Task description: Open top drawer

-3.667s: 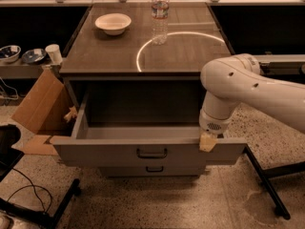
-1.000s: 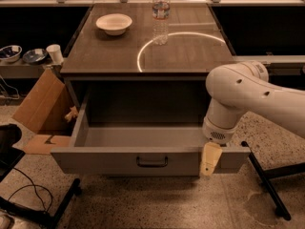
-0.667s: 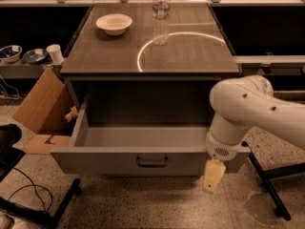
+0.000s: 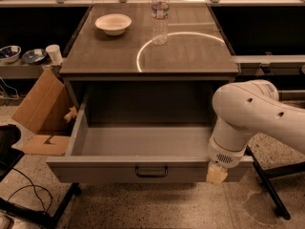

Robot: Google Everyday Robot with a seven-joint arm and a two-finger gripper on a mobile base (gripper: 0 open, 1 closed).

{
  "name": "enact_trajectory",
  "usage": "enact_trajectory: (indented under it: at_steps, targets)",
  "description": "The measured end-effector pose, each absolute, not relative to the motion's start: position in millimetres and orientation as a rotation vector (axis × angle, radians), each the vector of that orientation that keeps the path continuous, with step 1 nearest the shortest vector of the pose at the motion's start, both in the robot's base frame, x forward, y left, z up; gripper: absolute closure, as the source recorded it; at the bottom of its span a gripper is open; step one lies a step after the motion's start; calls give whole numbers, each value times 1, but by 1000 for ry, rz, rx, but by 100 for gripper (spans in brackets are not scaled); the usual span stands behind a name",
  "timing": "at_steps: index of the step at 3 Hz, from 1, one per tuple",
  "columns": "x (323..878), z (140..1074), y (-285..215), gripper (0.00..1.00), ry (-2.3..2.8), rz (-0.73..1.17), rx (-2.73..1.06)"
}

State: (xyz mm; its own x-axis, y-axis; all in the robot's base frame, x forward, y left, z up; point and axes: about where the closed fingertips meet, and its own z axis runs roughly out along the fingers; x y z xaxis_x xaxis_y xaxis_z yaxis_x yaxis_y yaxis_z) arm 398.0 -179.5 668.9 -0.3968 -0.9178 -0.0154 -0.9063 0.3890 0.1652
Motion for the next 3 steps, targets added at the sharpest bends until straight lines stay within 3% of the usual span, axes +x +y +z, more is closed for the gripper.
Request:
enact_trajectory:
  at_steps: [1,2,3]
  targets:
    - [398,673,-180,87,-2552,-225,1679]
    - [399,676,-181,100,-2552,-226,1678]
    - [378,681,-179,100,-2562,-253,1620]
